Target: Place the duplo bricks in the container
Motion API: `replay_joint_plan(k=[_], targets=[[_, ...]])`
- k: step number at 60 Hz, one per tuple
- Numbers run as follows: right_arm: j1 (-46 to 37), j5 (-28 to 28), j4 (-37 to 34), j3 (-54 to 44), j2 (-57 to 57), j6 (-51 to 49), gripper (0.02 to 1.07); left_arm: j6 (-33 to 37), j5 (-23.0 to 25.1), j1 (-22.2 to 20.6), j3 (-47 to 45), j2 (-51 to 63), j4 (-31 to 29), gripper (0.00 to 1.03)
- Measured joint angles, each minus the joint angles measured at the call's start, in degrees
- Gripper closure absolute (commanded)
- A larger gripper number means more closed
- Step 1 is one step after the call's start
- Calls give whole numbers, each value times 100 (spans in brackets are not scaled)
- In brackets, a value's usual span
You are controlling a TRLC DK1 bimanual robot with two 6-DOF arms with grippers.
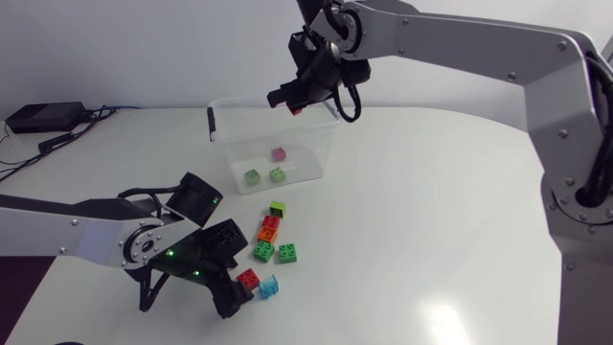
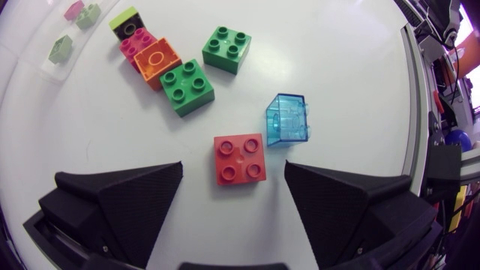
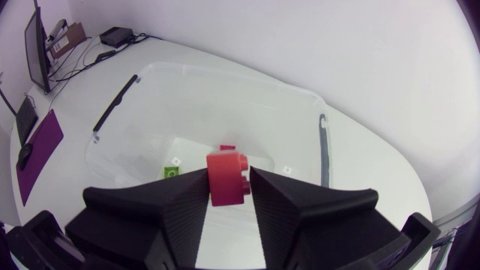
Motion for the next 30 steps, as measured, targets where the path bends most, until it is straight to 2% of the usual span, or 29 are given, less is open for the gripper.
replay_joint_plan(k=[2, 5, 18, 23, 30], targets=[[-17, 11, -15, 20, 37, 20, 22, 0, 0, -11, -2, 26, 7, 10], [-33, 22, -79, 20, 57, 48, 16, 0, 0, -24, -2, 55, 11, 11], [-22, 31, -269, -109, -131, 61, 15, 0, 15, -70, -2, 166, 155, 13], [33, 28, -271, -455, -476, 59, 15, 0, 15, -72, 0, 225, 282, 28], [223, 26, -278, -1215, -1139, 57, 15, 2, 13, -70, 20, 330, 468, 71]])
